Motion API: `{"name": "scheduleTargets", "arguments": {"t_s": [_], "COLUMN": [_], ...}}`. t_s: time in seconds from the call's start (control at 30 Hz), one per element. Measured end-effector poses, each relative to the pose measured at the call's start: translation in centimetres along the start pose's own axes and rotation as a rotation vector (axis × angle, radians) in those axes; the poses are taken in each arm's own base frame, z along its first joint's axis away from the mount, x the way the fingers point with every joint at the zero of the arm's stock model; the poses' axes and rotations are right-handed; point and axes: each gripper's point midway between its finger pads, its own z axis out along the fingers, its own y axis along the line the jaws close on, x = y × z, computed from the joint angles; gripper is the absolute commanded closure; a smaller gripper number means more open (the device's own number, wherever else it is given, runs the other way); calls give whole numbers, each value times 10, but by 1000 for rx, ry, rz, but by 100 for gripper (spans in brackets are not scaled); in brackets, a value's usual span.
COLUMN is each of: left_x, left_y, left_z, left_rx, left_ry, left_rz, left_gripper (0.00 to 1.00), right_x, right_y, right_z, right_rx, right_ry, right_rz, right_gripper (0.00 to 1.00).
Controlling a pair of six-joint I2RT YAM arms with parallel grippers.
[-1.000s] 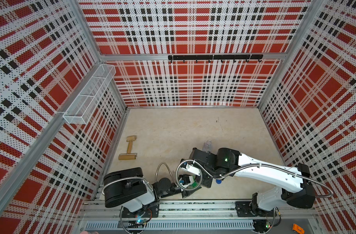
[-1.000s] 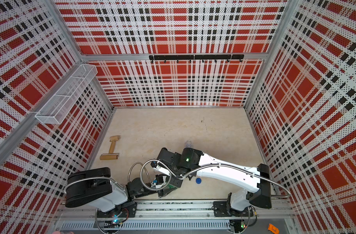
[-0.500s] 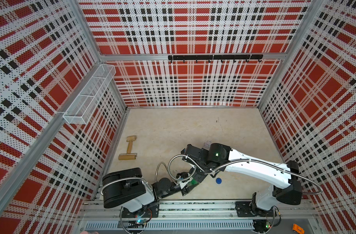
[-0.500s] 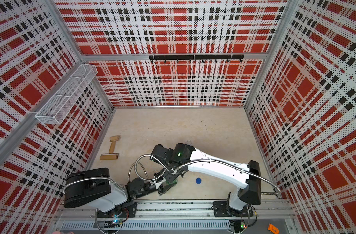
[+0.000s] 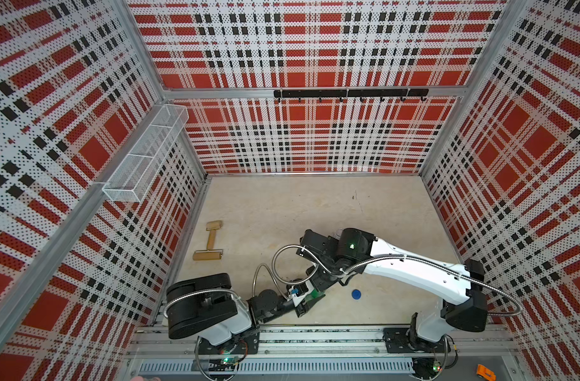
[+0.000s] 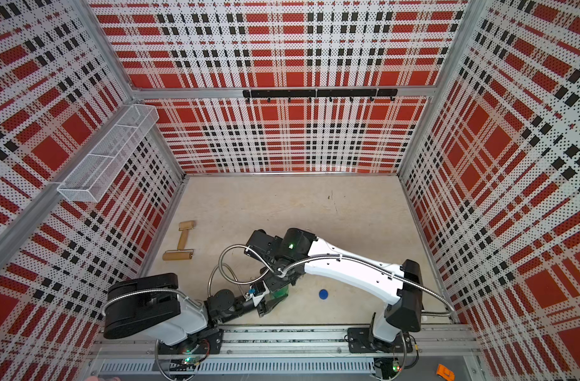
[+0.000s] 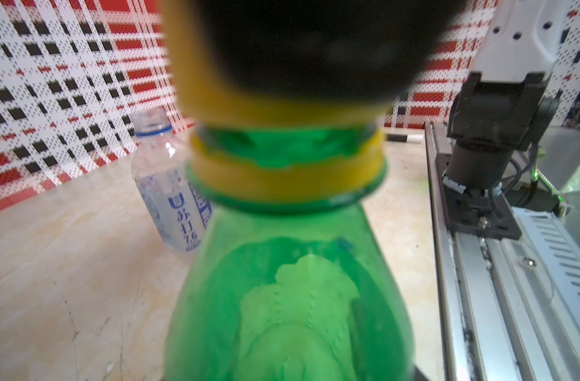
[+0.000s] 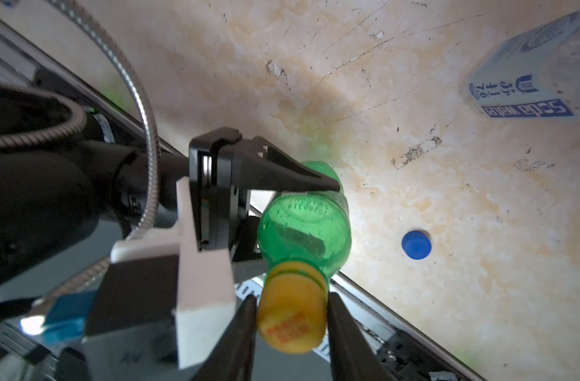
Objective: Screw on the bottle caps
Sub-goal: Screw the bottle cap onto the plastic bottle.
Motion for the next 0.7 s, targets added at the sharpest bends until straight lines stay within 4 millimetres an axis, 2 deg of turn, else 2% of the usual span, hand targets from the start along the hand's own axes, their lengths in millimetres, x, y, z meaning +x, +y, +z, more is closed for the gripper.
{"name": "scheduleTargets", "arguments": {"t_s": [0.13,0.3,0.37,0.47,0.57,0.7], "left_x": [-16,-18,-18,-18,-18,-15], "left_y": [-1,-3,-5,-10,-17,-28], "left_z": [0,0,0,0,0,2], "left_rx": [2,16,26,57,98,162], "left_ry": [-60,-67,-69,-72,-74,-67], "left_rz": [12,23,25,24,21,6], "left_gripper": [46,46,45,45,45,45], "right_x": [-20,-42,-42,-34,-16,12], "right_y": [4,0,-6,-14,-17,-9], "right_z": [-20,-70,-90,-110,-105,-73], "right_rx": [-44,-54,-49,-43,-48,-46], "right_ry": [-85,-256,-318,-368,-336,-209], "right_rz": [12,-60,-129,-251,-391,-598], "right_gripper": [50,46,45,45,47,50]}}
